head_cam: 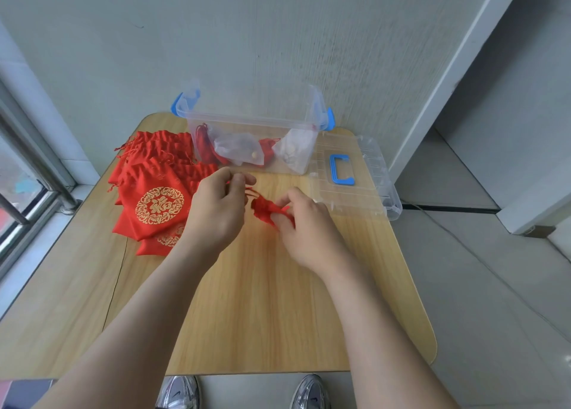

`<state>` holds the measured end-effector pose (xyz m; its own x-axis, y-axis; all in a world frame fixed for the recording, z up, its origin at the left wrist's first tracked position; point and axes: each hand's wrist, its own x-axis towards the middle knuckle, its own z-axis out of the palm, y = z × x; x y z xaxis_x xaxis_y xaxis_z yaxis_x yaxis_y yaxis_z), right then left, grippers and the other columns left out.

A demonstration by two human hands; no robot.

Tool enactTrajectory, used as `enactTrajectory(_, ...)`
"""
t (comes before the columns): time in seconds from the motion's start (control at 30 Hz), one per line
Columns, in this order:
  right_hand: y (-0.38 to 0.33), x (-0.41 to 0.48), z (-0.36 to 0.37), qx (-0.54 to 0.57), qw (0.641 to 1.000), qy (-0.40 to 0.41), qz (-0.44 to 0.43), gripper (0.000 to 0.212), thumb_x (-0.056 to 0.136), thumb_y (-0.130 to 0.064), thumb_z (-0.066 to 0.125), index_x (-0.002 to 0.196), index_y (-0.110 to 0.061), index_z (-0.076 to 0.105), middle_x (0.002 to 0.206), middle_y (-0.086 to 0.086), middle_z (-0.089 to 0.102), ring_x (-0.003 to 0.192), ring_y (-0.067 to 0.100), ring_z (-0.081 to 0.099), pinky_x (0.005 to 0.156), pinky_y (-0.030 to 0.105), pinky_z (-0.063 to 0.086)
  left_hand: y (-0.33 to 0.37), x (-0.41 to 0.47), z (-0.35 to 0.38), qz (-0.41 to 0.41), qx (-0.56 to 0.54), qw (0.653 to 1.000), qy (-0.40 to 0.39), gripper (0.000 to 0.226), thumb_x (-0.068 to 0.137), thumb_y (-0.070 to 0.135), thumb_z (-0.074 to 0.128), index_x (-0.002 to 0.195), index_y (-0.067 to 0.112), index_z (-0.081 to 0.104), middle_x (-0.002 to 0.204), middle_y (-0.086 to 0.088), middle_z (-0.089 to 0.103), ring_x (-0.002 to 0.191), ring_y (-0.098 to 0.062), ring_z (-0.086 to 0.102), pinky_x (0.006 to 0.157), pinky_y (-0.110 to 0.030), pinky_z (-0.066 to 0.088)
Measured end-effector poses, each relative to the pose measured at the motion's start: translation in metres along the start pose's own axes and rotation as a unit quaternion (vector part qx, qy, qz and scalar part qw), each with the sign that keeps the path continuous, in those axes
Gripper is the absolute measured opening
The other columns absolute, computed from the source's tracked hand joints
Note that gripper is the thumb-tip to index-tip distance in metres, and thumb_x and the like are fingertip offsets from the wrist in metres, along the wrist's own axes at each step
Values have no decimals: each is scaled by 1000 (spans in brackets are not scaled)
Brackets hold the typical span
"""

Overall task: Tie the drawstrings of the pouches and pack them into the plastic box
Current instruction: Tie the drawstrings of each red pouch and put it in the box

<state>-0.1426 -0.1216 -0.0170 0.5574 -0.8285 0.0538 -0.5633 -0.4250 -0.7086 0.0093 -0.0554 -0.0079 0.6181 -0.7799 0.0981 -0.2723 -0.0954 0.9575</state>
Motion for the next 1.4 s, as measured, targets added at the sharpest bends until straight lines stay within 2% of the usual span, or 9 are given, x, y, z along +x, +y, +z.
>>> enactTrajectory(0.17,1,6,4,57,992,113,-8,19,104,-28,65,121,-33,60,102,-5,74,101,20,69,85,40,58,4,-2,-4,64,102,991,58,29,108,22,44,108,19,72,88,6,73,83,-19,71,81,-48,60)
enactTrajectory(0.33,-5,8,1,135,971,198,-18,29,101,-16,69,120,-26,49,89,-6,69,82,10,71,72,31,56,-10,2,-6,144,220,964,50,26,95,3,53,110,13,71,106,0,74,96,-23,69,86,-35,50)
enactTrajectory(0.43,-13,11,-2,158,962,223,23,23,100,-6,61,113,-24,56,98,-14,67,90,-10,63,72,8,45,-19,5,-7,176,258,949,42,28,90,-2,56,109,12,71,105,-3,69,97,-26,63,83,-33,45)
enactTrajectory(0.57,-20,22,-5,209,938,275,21,21,96,-5,63,102,-24,67,99,-11,72,94,2,68,80,22,52,-25,11,-8,198,312,928,43,29,85,-4,59,106,13,72,105,-7,68,97,-34,57,82,-49,49)
enactTrajectory(0.7,-31,31,-12,165,921,351,-31,20,95,0,65,97,-17,75,93,-17,73,93,-1,68,84,14,49,-28,18,-8,196,328,923,37,29,83,-5,62,101,15,74,103,-5,69,95,-35,57,78,-45,45)
enactTrajectory(0.9,-57,77,-20,262,915,308,12,35,85,-20,64,116,-18,81,107,-11,79,108,6,73,101,42,59,-35,22,3,179,339,923,-43,26,87,3,61,104,17,75,108,-2,71,105,-33,60,86,-45,48)
enactTrajectory(1.1,-83,120,-34,162,929,326,-69,58,77,3,60,133,-12,63,124,-1,71,117,15,67,100,34,55,-40,23,7,172,361,910,-112,25,96,14,56,107,23,75,111,5,68,110,-26,61,92,-43,48)
enactTrajectory(1.27,-82,157,-34,101,928,353,-63,37,84,11,60,112,-11,71,107,-4,72,106,20,68,90,19,43,-40,22,13,164,375,906,-108,25,99,16,52,107,25,74,113,5,66,109,-25,59,93,-41,46)
enactTrajectory(1.4,-75,170,-38,47,938,344,-16,35,92,7,57,111,-13,78,116,2,75,115,24,64,84,12,30,-42,22,14,159,372,909,-104,24,100,18,52,106,25,74,113,5,65,109,-25,58,94,-40,45)
